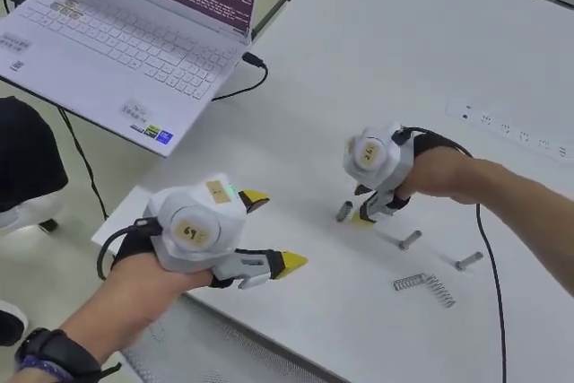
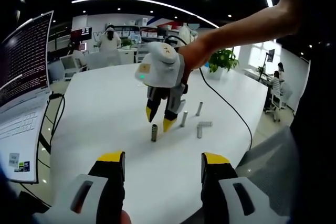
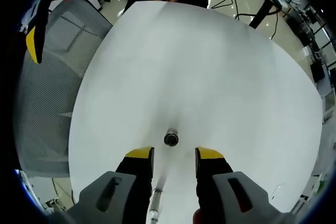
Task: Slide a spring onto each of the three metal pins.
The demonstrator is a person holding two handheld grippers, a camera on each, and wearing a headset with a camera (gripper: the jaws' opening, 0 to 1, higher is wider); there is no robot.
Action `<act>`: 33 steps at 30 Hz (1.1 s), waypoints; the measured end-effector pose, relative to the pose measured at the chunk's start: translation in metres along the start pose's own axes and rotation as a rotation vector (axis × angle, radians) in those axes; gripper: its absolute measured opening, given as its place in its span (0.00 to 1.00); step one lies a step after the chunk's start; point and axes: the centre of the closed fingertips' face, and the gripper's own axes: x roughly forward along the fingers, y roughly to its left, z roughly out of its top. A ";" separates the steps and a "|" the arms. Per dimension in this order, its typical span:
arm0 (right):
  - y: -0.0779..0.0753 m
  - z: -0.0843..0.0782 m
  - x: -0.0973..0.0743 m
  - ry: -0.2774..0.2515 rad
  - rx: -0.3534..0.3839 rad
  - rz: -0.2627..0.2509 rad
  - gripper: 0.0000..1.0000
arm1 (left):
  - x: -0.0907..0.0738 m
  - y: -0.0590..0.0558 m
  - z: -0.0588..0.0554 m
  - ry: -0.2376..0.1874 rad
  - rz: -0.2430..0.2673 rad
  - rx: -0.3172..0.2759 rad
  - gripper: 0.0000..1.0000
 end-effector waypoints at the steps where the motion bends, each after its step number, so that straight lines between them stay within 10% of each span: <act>1: 0.001 -0.001 -0.001 -0.003 0.004 -0.004 0.30 | 0.000 0.000 0.001 -0.001 0.000 0.000 0.54; 15: 0.004 -0.021 -0.018 -0.088 0.158 -0.091 0.32 | 0.000 -0.011 -0.001 0.009 -0.020 0.004 0.56; 33: -0.005 -0.025 -0.057 -0.387 0.452 -0.321 0.38 | 0.001 -0.025 -0.001 0.016 -0.037 0.008 0.56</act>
